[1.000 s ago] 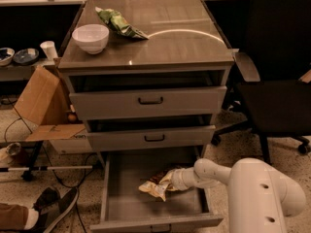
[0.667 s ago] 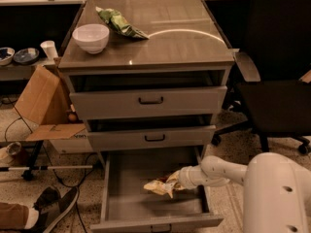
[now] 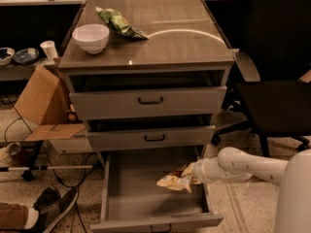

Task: Pick brown chip bag from bottom drawer and place on counter

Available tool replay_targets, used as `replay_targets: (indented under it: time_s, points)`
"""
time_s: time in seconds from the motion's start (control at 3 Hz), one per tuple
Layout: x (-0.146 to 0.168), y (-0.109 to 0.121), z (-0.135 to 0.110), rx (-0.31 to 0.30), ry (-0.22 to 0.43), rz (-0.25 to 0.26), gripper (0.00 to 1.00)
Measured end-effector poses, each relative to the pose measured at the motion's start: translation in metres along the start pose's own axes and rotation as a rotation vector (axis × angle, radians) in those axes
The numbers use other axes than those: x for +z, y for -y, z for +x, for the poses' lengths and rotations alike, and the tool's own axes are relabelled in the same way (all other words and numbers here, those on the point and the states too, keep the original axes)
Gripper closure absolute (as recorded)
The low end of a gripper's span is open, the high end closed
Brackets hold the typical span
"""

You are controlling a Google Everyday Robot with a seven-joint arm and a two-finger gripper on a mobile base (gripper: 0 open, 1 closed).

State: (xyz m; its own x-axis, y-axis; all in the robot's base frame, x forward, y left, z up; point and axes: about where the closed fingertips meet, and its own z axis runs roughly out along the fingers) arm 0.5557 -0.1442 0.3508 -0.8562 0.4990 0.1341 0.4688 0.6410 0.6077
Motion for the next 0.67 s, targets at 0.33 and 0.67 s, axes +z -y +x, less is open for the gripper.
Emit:
replay_targets:
  time_s: [0.33, 0.67]
  points:
    - [-0.065, -0.02, -0.02, -0.069, 0.044, 0.024, 1.0]
    - [-0.13, -0.043, -0.045, -0.127, 0.06, 0.052, 1.0]
